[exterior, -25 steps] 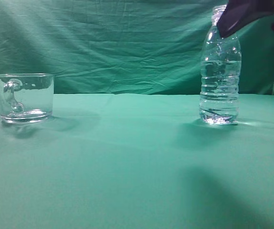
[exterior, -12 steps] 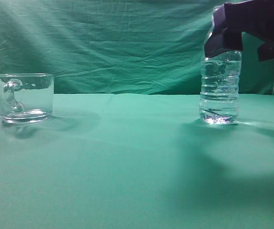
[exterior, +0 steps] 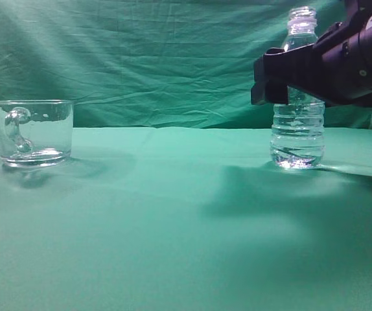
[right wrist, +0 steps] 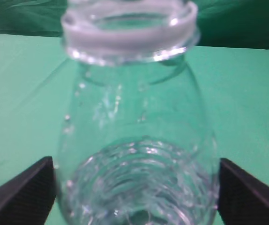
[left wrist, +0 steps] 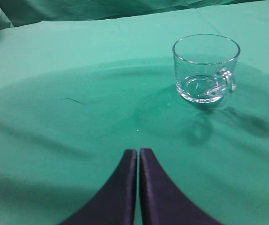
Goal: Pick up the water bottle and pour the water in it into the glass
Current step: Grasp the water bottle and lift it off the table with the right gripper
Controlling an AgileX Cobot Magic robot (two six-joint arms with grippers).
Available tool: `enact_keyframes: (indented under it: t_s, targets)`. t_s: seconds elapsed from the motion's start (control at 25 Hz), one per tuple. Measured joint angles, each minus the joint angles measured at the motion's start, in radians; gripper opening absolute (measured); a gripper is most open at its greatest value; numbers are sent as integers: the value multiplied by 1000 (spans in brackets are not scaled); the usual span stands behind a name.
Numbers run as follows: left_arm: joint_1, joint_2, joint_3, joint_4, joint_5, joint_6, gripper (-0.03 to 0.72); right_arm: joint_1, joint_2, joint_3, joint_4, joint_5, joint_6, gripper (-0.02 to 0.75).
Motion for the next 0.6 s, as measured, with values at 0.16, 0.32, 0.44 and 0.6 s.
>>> enact_keyframes:
  t_s: [0.16, 0.32, 0.44, 0.6]
  targets:
    - [0, 0, 0, 0, 0, 0, 0, -34, 49, -44, -1, -16, 34, 625]
    - [0, 0, 0, 0, 0, 0, 0, -67, 66, -52, -7, -33, 65, 571]
    - [0, 0, 0, 0, 0, 0, 0, -69, 68, -52, -50, -33, 72, 571]
    - [0, 0, 0, 0, 0, 0, 0, -69, 68, -54, -138, -33, 72, 517]
